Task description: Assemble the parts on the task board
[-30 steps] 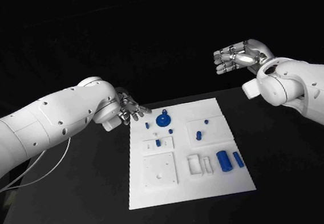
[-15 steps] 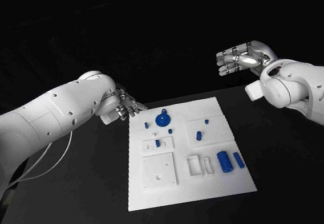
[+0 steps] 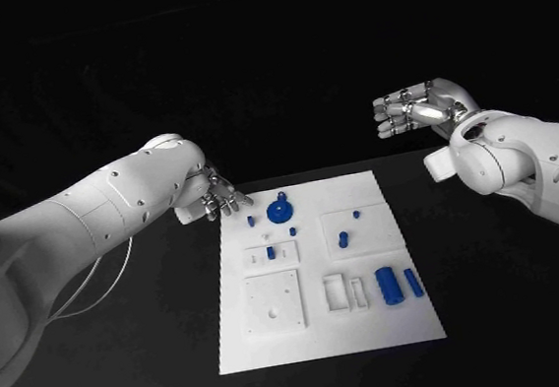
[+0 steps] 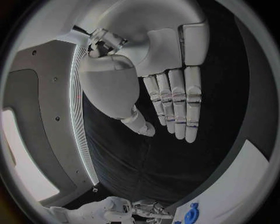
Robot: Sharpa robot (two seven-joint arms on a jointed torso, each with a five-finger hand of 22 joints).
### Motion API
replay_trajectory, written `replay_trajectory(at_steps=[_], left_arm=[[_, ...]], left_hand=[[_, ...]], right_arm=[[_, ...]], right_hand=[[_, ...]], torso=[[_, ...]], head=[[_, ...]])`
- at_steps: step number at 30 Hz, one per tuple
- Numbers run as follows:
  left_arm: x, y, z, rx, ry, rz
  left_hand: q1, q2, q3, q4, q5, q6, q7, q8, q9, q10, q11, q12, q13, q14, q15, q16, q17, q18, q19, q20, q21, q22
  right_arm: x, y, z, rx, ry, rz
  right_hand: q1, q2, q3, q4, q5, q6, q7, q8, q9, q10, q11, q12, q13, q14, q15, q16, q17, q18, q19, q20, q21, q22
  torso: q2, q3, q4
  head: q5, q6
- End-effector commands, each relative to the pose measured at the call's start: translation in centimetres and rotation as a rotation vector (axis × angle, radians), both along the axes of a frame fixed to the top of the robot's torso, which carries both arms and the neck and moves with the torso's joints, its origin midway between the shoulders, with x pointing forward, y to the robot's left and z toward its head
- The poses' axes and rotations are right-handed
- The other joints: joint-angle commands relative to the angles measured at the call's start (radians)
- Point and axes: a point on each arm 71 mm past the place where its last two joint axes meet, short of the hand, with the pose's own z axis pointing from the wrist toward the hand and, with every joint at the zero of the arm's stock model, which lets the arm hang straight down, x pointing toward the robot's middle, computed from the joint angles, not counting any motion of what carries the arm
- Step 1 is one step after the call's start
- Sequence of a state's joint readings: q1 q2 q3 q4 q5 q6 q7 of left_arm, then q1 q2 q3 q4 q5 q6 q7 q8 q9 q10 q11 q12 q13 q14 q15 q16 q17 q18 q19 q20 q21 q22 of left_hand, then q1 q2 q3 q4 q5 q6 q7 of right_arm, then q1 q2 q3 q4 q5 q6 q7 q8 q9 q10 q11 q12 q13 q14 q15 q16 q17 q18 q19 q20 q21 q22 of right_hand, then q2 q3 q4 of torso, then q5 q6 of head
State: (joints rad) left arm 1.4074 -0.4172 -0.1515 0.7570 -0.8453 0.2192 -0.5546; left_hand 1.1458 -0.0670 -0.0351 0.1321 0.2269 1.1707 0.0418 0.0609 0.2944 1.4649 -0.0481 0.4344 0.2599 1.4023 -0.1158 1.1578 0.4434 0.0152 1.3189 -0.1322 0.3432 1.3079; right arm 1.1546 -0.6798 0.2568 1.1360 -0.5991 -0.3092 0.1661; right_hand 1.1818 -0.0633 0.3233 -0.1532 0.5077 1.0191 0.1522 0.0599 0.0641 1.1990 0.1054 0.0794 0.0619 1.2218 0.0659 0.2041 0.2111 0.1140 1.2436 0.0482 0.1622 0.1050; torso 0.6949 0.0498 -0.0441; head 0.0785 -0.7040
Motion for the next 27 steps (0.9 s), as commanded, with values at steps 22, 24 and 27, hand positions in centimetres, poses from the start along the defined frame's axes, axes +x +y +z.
replay_trajectory(at_steps=[22,24,27], left_arm=[[-0.30,-0.71,-0.88,0.000,0.097,-0.062],[-0.32,-0.67,-0.94,0.001,0.101,-0.063],[-0.35,-0.66,-1.05,-0.003,0.103,-0.063]], left_hand=[[-0.033,0.013,0.009,0.013,-0.056,0.011,-0.006,0.004,0.048,0.028,0.005,0.007,0.003,-0.007,0.001,0.007,0.002,0.001,0.002,-0.003,-0.011,0.016],[-0.033,0.023,0.002,0.003,-0.048,0.010,-0.007,0.004,0.051,0.028,0.005,0.007,0.003,-0.007,0.001,0.008,0.002,0.001,0.002,-0.003,-0.011,0.016],[-0.033,0.037,-0.008,-0.012,-0.032,0.012,-0.007,0.004,0.053,0.029,0.005,0.007,0.003,-0.007,0.001,0.009,0.001,0.001,0.002,-0.002,-0.011,0.016]], right_arm=[[-0.04,1.05,0.18,0.010,-0.012,0.033],[-0.03,1.06,0.18,0.010,-0.012,0.033],[-0.02,1.09,0.17,0.010,-0.012,0.033]], right_hand=[[-0.003,-0.006,0.004,0.001,0.008,-0.006,0.001,0.002,0.000,-0.008,-0.002,-0.004,-0.001,-0.003,0.001,-0.004,-0.002,0.011,0.007,0.001,-0.001,-0.004],[-0.003,-0.006,0.004,0.001,0.008,-0.006,0.001,0.002,0.000,-0.008,-0.002,-0.004,-0.001,-0.003,0.001,-0.004,-0.002,0.011,0.007,0.001,-0.001,-0.004],[-0.004,-0.006,0.005,0.002,0.010,-0.006,0.001,0.002,0.000,-0.008,-0.002,-0.004,-0.001,-0.003,0.002,-0.004,-0.002,0.011,0.007,0.001,-0.001,-0.005]], torso=[[0.006,0.0010,-0.0020],[0.005,0.0008,-0.0019],[0.006,0.0008,-0.0016]], head=[[0.003,-0.012],[0.003,-0.011],[0.003,-0.010]])
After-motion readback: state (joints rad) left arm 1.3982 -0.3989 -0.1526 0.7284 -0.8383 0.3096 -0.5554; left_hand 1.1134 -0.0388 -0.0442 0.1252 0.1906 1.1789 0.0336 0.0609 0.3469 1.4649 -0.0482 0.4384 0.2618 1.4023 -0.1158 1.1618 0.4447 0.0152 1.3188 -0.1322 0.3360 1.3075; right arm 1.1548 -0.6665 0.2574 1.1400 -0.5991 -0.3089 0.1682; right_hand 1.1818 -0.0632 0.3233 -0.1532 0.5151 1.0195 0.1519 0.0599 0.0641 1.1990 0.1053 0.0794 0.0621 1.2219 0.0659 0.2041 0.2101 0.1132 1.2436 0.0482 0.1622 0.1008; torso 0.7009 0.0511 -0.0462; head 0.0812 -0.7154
